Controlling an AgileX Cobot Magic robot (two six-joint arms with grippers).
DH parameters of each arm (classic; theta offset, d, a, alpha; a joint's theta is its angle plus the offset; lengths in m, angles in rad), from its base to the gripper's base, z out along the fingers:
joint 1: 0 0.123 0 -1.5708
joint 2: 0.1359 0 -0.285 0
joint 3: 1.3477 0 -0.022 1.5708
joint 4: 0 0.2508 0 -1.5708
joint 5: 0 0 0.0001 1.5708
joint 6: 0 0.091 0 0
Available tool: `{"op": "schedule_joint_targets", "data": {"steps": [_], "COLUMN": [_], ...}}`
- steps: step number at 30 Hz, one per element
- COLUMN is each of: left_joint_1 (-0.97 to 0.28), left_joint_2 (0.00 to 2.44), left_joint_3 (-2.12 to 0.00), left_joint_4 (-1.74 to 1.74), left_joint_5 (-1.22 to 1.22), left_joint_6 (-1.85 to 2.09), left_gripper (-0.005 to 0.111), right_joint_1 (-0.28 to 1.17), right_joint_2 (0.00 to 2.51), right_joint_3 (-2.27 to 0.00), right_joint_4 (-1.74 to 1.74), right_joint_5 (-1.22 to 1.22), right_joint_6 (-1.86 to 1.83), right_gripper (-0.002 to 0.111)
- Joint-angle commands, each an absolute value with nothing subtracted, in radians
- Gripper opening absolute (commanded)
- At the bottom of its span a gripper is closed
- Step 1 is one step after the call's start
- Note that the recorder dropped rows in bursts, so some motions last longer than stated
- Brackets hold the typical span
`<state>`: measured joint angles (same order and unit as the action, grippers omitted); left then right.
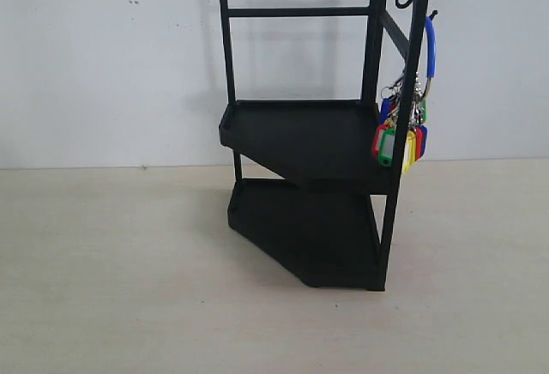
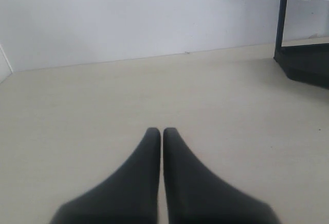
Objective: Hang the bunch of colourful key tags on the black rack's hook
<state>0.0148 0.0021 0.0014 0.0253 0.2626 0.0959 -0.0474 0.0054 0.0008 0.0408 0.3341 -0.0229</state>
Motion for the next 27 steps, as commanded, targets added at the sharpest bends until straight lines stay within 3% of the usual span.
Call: {"op": "schedule_joint_targets", "data": {"steps": [1, 27], "left_joint_1": [0.014, 0.014], "left_joint_2": [0.0, 0.0], "left_joint_3": [0.0, 0.0], "left_joint_4": [0.023, 0.023], "left_joint_5": [0.255, 0.255], "left_joint_6": [0.097, 0.097], "left_gripper": [0.004, 0.004], "right_joint_1": [-0.08, -0.09], "right_joint_2": [0.0, 0.0], "right_joint_3": [0.0, 0.0], "right_joint_4": [0.041, 0.041], "right_joint_5": [0.334, 0.334], "right_joint_6": [-0.025, -0.025], "right_gripper": [0.0, 0.0]}}
